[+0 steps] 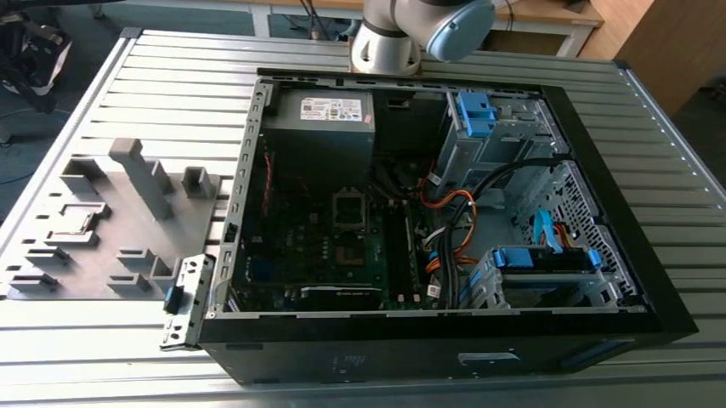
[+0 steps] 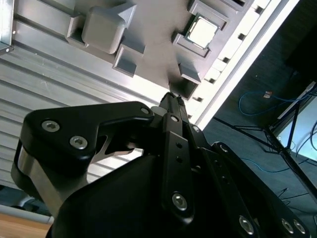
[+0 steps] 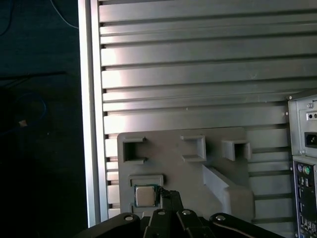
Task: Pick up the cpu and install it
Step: 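Reach for the cpu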
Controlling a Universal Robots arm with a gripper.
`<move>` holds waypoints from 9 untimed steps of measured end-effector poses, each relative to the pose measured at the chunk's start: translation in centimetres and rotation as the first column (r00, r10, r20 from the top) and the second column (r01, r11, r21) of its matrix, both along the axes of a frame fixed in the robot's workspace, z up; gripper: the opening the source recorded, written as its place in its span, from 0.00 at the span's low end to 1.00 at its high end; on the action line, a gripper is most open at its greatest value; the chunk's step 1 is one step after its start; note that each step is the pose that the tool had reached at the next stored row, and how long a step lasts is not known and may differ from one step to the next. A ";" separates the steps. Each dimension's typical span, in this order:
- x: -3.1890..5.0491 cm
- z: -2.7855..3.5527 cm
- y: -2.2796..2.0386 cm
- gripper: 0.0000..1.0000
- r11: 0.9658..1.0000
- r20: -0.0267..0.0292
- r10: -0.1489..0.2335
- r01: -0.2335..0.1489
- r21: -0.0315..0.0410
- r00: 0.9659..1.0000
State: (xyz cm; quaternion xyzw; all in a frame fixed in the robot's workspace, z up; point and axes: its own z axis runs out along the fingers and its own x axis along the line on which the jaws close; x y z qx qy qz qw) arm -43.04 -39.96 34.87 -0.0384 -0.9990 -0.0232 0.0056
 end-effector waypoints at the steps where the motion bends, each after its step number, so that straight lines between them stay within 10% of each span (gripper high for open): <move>1: -0.08 -0.08 0.00 0.11 1.000 0.000 0.000 0.000 0.000 1.000; 9: -0.89 -0.72 -0.53 0.11 1.000 0.000 0.000 0.000 -0.001 1.000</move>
